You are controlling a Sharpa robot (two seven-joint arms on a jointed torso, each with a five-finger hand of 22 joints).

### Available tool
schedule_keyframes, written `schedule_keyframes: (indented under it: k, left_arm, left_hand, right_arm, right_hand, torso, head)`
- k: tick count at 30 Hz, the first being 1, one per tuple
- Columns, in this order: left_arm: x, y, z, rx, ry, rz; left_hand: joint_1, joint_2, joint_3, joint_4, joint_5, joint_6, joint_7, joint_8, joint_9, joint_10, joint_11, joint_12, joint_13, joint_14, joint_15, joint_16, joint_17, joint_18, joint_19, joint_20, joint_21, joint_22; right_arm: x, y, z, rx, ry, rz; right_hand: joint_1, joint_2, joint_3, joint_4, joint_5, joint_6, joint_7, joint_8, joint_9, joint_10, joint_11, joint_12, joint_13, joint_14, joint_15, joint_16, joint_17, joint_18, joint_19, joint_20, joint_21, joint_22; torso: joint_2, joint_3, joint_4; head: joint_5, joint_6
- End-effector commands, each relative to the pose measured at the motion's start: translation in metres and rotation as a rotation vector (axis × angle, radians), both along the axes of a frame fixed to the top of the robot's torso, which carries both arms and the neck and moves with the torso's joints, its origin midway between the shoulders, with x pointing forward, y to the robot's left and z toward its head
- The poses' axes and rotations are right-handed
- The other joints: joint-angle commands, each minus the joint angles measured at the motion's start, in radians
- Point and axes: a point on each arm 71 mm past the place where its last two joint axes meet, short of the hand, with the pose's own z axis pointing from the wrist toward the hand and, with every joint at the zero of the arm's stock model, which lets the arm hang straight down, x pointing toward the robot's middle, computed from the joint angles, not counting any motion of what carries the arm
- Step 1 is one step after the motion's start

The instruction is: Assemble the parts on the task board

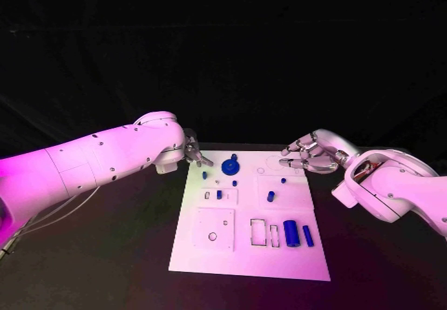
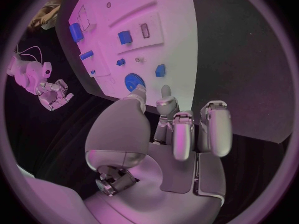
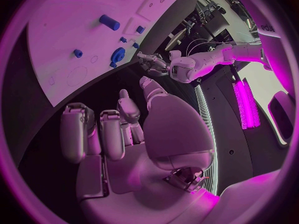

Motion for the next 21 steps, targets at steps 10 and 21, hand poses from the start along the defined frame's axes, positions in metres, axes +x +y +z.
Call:
schedule_keyframes:
  k: [10, 21]
  left_arm:
    - [0.005, -0.004, -0.011, 0.059, 0.022, -0.011]
    - [0.003, -0.007, -0.019, 0.074, 0.061, -0.021]
  left_hand:
    - [-0.026, 0.011, -0.033, 0.001, 0.003, 0.012, 0.004, -0.009, -0.016, -0.002, 0.006, 0.006, 0.003, 0.102, 0.007, 0.003, 0.263, 0.008, 0.003, 0.01, -0.005, 0.073]
    - [-0.022, 0.028, -0.044, -0.001, 0.004, 0.032, -0.002, -0.002, -0.024, 0.006, 0.002, 0.019, 0.013, 0.102, 0.005, 0.003, 0.263, 0.005, 0.011, 0.009, 0.001, 0.084]
  right_arm:
    - [-0.001, 0.001, 0.0, -0.002, -0.006, 0.012]
    - [-0.001, 0.001, 0.0, -0.002, -0.006, 0.012]
  right_hand:
    - [-0.01, 0.002, -0.008, 0.002, 0.005, -0.006, -0.002, 0.004, 0.001, -0.006, 0.002, -0.002, 0.001, 0.058, -0.006, -0.004, 0.078, 0.016, -0.004, 0.002, -0.001, 0.115]
    - [-0.01, 0.002, -0.008, 0.002, 0.005, -0.006, -0.002, 0.004, 0.001, -0.006, 0.002, -0.002, 0.001, 0.058, -0.006, -0.004, 0.078, 0.016, -0.004, 0.002, -0.001, 0.115]
  torso:
    - [-0.002, 0.0003, -0.0001]
    - [-0.003, 0.001, -0.0006]
  head:
    - [0.004, -0.008]
    - [0.004, -0.011]
